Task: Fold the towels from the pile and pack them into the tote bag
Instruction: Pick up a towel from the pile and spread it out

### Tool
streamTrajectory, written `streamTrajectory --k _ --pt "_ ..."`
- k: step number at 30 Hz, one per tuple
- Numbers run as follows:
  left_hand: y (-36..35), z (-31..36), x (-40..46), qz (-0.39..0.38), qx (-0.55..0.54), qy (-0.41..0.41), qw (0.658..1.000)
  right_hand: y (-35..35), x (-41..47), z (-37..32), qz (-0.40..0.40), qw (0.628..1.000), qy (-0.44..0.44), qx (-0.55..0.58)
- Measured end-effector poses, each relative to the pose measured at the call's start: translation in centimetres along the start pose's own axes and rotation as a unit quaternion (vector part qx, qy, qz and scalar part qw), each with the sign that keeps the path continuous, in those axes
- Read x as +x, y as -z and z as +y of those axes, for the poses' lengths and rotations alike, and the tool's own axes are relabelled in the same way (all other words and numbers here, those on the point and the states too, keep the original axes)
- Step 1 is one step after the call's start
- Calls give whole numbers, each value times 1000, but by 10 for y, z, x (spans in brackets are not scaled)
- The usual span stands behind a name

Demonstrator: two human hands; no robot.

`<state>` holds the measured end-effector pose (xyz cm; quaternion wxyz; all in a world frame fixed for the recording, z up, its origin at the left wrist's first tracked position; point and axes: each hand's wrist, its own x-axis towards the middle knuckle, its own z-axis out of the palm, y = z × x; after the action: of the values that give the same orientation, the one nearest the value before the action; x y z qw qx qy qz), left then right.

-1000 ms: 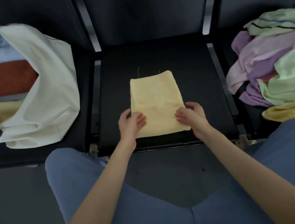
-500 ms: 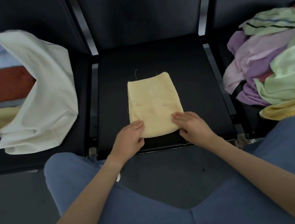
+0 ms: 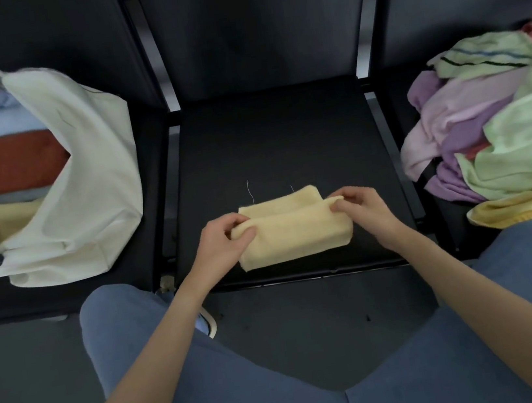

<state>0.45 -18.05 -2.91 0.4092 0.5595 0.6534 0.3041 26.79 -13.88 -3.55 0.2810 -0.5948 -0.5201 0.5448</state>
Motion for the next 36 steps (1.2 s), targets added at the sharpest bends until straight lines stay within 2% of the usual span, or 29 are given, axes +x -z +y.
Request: streamTrajectory --k 3,6,10,12,17,21,23,25,27,29,31,34,36 --pt "-6 -2 16 55 -76 83 992 -7 18 1 35 996 -47 61" --pt "-13 -4 29 73 -141 142 977 -16 30 2 57 995 -69 55" --pt "-19 -11 35 73 -203 152 965 -27 36 14 90 995 -45 -1" --pt "-24 -19 32 73 -175 145 971 -30 37 21 117 992 -24 -38" --pt "-38 -42 29 135 -1 175 975 -44 42 31 158 976 7 -150" --pt "-46 -40 29 102 104 209 967 -58 43 31 188 940 -43 -283" --pt "-49 -37 30 95 119 212 965 -64 42 28 187 928 -54 -319" --pt "-47 -32 30 94 75 202 972 -71 41 21 185 927 -49 -322" --pt "-34 -25 25 108 18 178 978 -81 40 8 163 947 -38 -273" --pt "-8 -17 16 136 -25 154 978 -97 39 -10 124 979 -27 -159" --pt "29 -12 8 172 -47 132 975 -118 39 -31 83 994 -23 -65" --pt "98 -11 -6 211 -79 126 966 -153 36 -69 7 997 -53 46" --pt "147 -16 -13 228 -99 139 959 -175 31 -98 -82 986 -96 105"
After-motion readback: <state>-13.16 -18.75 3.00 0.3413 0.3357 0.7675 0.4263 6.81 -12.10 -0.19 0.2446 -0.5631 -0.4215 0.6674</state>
